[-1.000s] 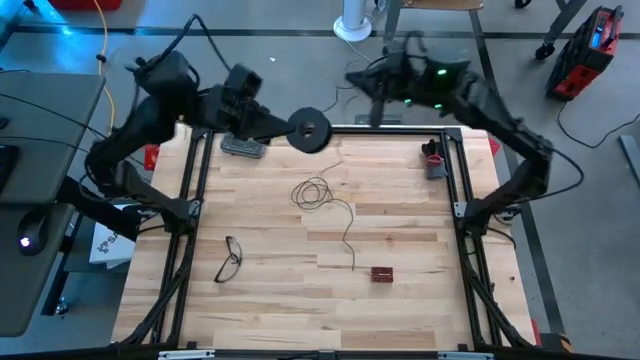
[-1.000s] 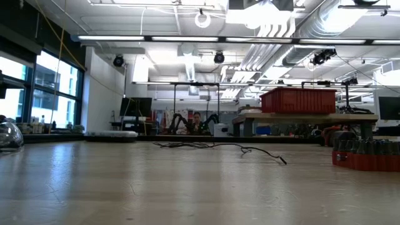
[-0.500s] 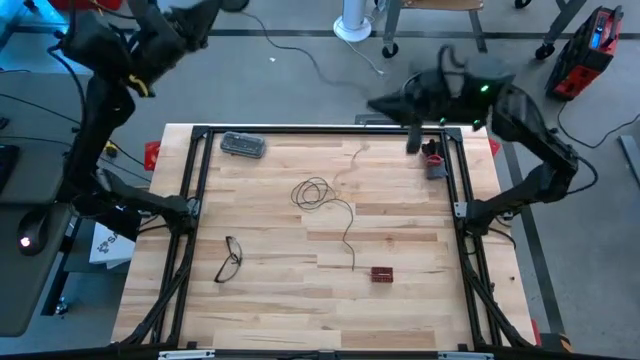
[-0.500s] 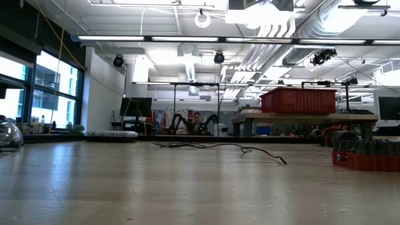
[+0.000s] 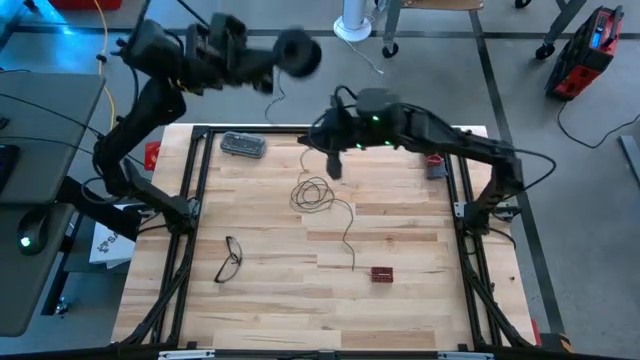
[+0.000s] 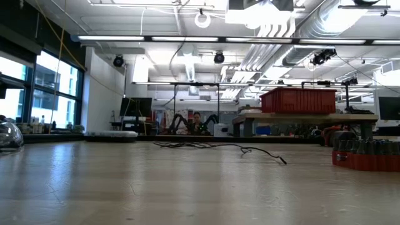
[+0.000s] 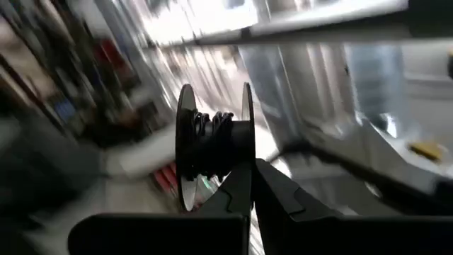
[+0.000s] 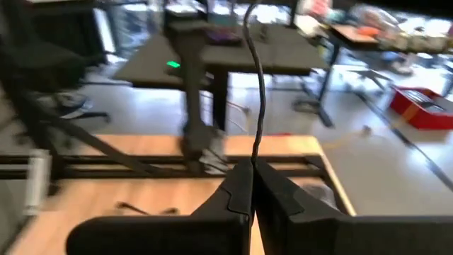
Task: Coil cords
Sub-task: Uncoil the black wire from the spool
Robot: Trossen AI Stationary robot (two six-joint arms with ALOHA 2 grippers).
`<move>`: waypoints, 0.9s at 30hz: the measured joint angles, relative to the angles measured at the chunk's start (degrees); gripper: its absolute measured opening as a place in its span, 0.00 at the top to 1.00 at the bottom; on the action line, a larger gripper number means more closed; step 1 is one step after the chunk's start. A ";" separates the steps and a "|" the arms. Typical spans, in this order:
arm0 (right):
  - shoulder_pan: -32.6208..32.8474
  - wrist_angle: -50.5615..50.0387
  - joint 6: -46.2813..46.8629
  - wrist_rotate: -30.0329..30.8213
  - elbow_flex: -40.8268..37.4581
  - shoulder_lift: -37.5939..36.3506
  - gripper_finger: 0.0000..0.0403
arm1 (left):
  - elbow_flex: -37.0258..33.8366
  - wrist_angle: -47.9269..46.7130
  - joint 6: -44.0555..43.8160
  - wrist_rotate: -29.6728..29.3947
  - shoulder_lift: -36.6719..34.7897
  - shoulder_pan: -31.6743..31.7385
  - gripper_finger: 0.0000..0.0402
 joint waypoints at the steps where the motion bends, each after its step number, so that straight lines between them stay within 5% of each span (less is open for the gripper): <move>1: -0.99 -0.03 -0.62 0.39 0.00 0.49 1.00 | 0.00 -0.21 -0.38 0.56 -0.04 -1.54 1.00; 6: -7.30 0.00 -1.25 0.58 0.00 0.75 1.00 | 0.02 -4.47 0.17 1.63 -0.94 -8.72 1.00; 12: -14.22 -3.91 -1.74 0.69 0.00 -4.75 1.00 | 0.02 -22.42 9.32 -3.76 -4.64 -12.27 1.00; 19: -17.48 -12.07 -2.08 3.79 0.00 -14.80 1.00 | 0.02 -37.43 21.09 -13.45 -9.22 -3.62 1.00; 27: -10.67 -20.63 2.41 4.47 0.02 -23.39 1.00 | 0.07 -32.83 34.43 -24.24 -10.00 12.27 1.00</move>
